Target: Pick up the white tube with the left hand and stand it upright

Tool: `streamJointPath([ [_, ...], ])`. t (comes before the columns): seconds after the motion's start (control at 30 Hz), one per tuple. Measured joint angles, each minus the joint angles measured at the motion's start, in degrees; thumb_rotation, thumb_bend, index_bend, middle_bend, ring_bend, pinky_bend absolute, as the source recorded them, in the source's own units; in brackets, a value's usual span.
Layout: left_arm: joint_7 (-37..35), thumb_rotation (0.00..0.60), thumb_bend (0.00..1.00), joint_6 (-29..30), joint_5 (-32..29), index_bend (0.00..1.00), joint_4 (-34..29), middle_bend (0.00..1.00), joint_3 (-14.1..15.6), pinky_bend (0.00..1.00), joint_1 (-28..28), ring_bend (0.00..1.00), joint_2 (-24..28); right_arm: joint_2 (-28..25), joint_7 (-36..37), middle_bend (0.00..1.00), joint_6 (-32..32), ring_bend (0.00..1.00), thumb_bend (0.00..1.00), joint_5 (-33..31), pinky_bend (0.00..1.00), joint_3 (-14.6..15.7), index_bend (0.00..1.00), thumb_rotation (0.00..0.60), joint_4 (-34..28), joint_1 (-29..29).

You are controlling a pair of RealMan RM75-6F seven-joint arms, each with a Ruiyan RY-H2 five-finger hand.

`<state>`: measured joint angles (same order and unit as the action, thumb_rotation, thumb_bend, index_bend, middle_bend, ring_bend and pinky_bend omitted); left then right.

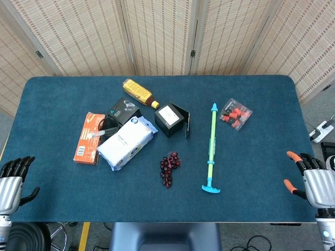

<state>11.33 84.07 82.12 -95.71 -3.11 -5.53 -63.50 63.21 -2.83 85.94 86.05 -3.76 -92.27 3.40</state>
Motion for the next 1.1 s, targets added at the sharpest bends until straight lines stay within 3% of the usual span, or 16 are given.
streamJointPath([
  [0.63,-4.93,0.6,0.3,2.93,1.56,0.18,1.58,0.19,-0.75,0.16,0.79,0.17,-1.63,-0.57,1.75,0.3,2.93,0.2,0.18,0.78,0.26,0.06,0.18,0.6,0.18,-1.62],
  [0.9,-7.75,0.6,0.31,1.51,0.51,0.22,2.38,0.21,-1.71,0.17,-0.14,0.2,-2.44,-0.61,2.18,0.31,3.09,0.21,0.18,0.81,0.26,-0.2,0.18,0.6,0.52,-1.66],
  [1.1,-12.49,0.6,0.31,-2.96,-0.97,0.26,4.99,0.23,-4.01,0.19,-3.61,0.21,-3.83,-0.59,2.63,0.31,3.13,0.22,0.18,1.33,0.27,-0.13,0.18,0.6,0.82,-1.59],
])
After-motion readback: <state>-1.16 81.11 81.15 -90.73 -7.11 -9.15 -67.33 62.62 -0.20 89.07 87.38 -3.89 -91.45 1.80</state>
